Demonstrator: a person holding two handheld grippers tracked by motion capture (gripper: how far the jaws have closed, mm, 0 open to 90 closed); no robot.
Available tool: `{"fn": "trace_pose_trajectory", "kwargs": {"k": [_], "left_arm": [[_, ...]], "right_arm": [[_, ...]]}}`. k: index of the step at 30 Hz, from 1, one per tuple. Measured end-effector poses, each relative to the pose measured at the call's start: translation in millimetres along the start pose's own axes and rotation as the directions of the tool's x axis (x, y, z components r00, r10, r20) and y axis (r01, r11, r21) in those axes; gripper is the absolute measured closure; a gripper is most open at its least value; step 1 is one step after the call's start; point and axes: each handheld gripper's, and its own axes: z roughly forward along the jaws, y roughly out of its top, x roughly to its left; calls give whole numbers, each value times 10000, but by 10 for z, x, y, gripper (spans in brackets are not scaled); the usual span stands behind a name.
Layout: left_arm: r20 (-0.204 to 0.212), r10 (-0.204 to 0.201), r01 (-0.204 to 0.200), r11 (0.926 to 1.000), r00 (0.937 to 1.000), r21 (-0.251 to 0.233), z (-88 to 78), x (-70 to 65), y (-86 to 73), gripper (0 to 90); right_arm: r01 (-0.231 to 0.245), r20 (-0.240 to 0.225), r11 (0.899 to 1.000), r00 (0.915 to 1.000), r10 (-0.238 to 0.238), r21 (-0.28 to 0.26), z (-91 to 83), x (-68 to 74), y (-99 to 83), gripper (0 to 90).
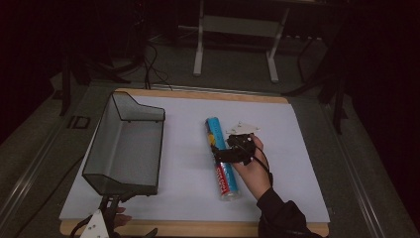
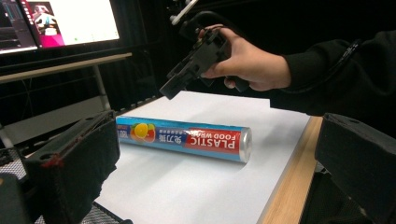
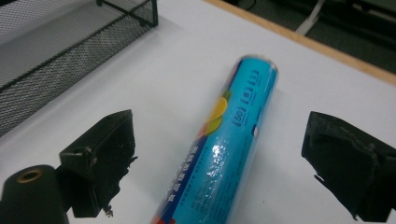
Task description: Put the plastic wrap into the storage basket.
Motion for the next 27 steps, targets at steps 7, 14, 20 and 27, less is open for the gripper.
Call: {"fn": "trace_pose_trajectory", "kwargs": {"k": [7,14,20,27], "left_arm": [[69,-39,38,10000,10000,17,0,-1,-1,8],[110,-69,69,10000,9999,13,1,-2,-1,8],[179,-86,85,9999,9998,56,3,0,-1,8],[239,65,-70,9998,9997,185,9,-17,-3,8]], "right_arm": [[-761,154,9945,9971,752,719,207,-55,-60,100],[-1179,400,9839,9927,1135,1344,362,-51,-79,99],[-1824,358,9559,9832,1790,2301,531,-54,-80,99],[-2632,726,8837,9641,2553,3871,777,-74,-107,100]]}}
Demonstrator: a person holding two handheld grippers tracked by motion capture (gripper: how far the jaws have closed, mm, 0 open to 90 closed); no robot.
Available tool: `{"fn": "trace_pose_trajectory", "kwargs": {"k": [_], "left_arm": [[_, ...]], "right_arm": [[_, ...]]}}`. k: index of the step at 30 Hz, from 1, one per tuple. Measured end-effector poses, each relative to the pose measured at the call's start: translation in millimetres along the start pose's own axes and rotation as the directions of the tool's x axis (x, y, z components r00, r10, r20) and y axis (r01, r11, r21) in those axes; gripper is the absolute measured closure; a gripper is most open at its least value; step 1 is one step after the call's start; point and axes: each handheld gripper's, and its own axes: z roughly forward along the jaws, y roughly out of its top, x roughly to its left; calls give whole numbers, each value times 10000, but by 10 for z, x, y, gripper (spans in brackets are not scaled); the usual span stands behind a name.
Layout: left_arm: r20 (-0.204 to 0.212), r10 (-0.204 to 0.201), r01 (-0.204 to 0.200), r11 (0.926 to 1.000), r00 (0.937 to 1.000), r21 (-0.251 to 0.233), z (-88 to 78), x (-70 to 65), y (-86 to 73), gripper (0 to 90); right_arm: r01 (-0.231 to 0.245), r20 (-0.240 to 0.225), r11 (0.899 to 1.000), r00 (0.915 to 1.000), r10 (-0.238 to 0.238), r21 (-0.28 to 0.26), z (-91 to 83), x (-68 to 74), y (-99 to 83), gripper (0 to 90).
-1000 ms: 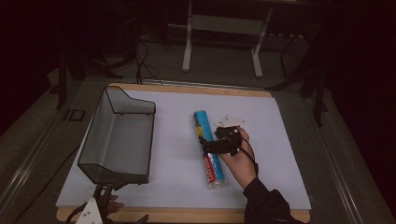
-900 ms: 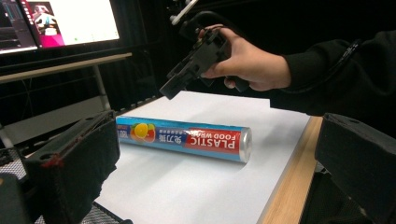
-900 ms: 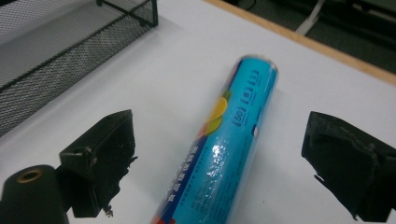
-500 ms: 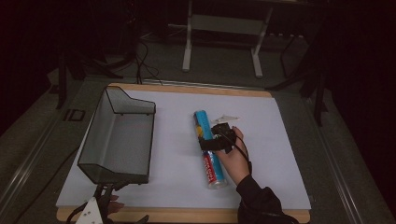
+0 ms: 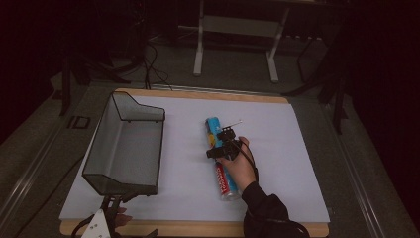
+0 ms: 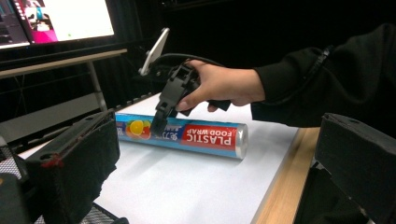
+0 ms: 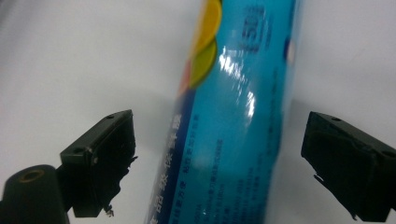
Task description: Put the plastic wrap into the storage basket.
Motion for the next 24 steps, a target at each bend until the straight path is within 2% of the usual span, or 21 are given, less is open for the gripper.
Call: {"fn": "trace_pose_trajectory", "kwargs": {"k": [2,5,7,9,10,12,16,21,22,23,24], "left_arm": [[3,71,-71,10000,10000,-9,-3,-7,2,8],[42,-23,23,10000,10000,23,3,1,1,8],[71,-100,100,9999,9999,16,2,4,0,8],[46,-76,76,10000,10000,-13,0,4,0,8],[35,-62,62,10000,10000,-5,0,4,0,8],[9,-19,18,10000,10000,30,5,3,-3,8],[46,-25,24,9999,10000,158,16,5,-10,8],[-1,2,-2,9999,10000,166,16,7,-9,8],[-5,-41,41,9998,10000,175,17,10,-11,8],[-5,-47,47,9998,10000,190,17,11,-12,8],[4,-56,56,9998,10000,192,18,11,-12,8]], "right_arm": [[-86,101,9995,9999,83,313,8,10,19,100],[-123,336,9987,9994,106,499,5,26,56,130],[-229,236,9966,9995,210,797,35,23,81,130],[-302,343,9944,9991,269,1014,61,28,101,131],[-305,489,9928,9985,249,1163,76,39,111,131],[-398,449,9880,9984,334,1493,108,33,131,140],[-860,450,9774,9959,787,1932,161,-2,159,168],[-879,439,9707,9958,800,2236,212,8,157,168],[-844,539,9685,9958,738,2341,241,29,153,231],[-806,595,9672,9959,681,2408,257,28,150,246],[-827,562,9616,9959,704,2617,279,21,146,269]]}}
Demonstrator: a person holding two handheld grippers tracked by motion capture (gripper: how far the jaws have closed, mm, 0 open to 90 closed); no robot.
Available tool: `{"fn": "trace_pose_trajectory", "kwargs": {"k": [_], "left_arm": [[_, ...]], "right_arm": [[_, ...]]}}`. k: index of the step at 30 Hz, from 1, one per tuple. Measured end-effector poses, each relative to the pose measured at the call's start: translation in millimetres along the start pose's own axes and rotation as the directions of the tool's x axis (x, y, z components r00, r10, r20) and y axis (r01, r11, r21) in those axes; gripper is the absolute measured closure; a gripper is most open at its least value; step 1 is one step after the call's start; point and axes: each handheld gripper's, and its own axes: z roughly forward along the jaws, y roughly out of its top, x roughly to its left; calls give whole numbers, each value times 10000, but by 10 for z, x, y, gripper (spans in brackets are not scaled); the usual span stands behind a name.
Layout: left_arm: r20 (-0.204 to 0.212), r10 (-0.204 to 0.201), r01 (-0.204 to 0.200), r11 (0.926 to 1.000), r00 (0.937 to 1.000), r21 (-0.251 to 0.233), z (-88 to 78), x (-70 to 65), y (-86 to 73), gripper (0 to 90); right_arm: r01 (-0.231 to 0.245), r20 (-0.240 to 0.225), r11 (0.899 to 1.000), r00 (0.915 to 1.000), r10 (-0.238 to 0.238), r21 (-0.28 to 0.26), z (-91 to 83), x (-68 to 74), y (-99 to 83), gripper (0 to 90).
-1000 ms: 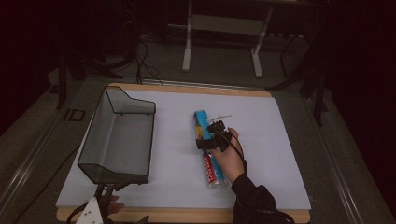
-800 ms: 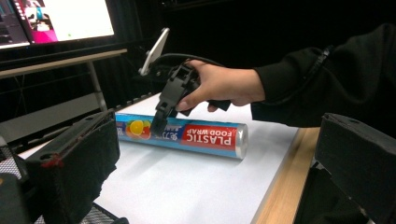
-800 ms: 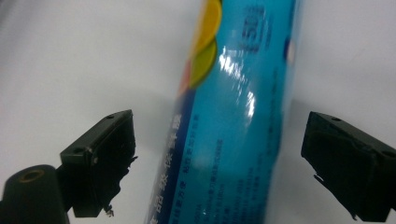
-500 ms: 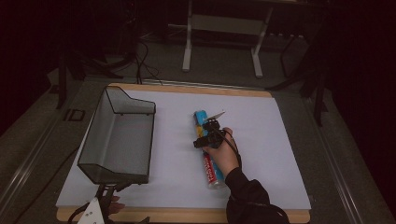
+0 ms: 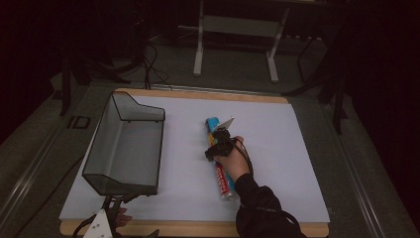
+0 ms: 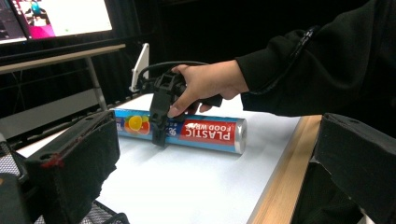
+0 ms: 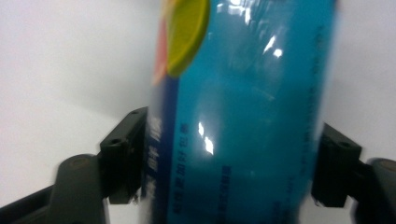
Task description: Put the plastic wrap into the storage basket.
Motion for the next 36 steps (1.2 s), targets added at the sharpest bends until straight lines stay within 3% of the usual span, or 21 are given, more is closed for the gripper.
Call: {"fn": "trace_pose_trajectory", "kwargs": {"k": [5,11,14,17,27,28,36], "left_arm": [[30,29,-29,10000,10000,71,5,-4,-2,8],[-2,58,-58,9999,10000,90,6,-2,-4,8],[9,40,-40,9999,10000,99,6,1,-5,8],[6,23,-23,9999,10000,133,10,4,-7,8],[-38,89,-89,9999,10000,147,10,0,-8,8],[-42,96,-96,9998,9999,153,10,1,-9,8],[-50,123,-122,9997,9999,208,15,2,-10,8]], "right_arm": [[13,223,9996,9998,-19,273,9,22,32,284],[-707,25,9970,9975,707,329,-18,-6,36,311],[-709,-3,9971,9975,709,285,-20,-11,32,312],[-719,-223,9974,9971,721,71,-51,-46,38,314],[-401,-323,9976,9987,383,-563,-253,-33,77,316],[-389,-606,9953,9976,336,-891,-356,-31,102,316],[-381,-939,9871,9953,236,-1553,-601,16,167,316]]}}
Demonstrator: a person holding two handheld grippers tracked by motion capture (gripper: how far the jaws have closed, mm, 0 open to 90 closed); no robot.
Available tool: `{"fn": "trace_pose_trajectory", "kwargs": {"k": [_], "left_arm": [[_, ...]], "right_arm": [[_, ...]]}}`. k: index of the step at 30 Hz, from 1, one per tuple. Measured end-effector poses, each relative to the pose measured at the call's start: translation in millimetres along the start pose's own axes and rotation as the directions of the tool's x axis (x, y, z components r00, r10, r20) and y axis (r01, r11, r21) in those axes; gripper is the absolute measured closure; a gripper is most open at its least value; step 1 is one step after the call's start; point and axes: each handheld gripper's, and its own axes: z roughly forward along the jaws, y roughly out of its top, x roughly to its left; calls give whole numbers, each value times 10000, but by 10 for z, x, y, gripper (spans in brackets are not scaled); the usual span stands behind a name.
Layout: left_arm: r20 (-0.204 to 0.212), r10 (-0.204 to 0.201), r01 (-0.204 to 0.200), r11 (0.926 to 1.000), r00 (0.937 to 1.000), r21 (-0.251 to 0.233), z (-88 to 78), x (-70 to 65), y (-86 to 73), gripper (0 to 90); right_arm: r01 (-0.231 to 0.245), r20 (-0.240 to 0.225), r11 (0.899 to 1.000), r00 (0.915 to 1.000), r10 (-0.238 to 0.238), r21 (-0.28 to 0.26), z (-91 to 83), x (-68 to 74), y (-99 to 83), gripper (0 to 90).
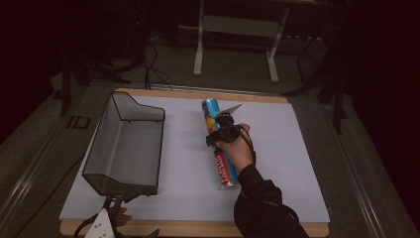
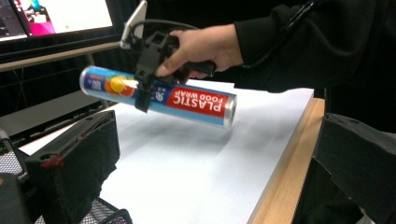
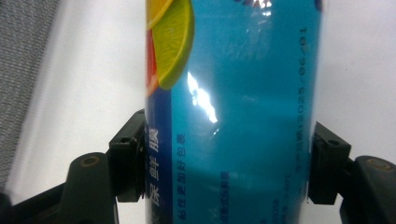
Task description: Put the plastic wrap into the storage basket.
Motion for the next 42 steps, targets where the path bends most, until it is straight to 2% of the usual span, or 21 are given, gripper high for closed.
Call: {"fn": "trace_pose_trajectory", "kwargs": {"k": [3,10,17,22,25,34,39,42], "left_arm": [[-17,9,-9,10000,10000,1,2,-1,0,8],[-92,-12,12,10000,10000,36,6,2,-3,8],[-97,-73,73,10000,9999,40,2,7,-6,8],[-69,-54,54,10000,10000,83,12,7,-6,8],[-86,-8,9,9999,10000,154,14,6,-9,8],[-211,39,-36,9999,9998,162,-17,13,-9,8],[-338,-110,115,9998,9994,159,-29,33,-11,8],[-329,-49,56,9998,9994,200,-29,24,-12,8]], "right_arm": [[64,-260,9992,9996,-74,-392,-143,65,43,316],[-7,-579,9944,9983,-54,-1052,-341,154,137,317],[-179,-773,9891,9970,66,-1464,-508,242,239,317],[-309,-993,9824,9950,127,-1840,-630,329,313,317],[-246,-1180,9774,9930,-3,-2098,-696,410,357,317],[-181,-1626,9606,9863,-283,-2772,-816,680,442,317],[-289,-1977,9528,9797,-330,-3021,-796,846,473,317],[-247,-2005,9502,9789,-401,-3105,-768,946,493,317]]}}
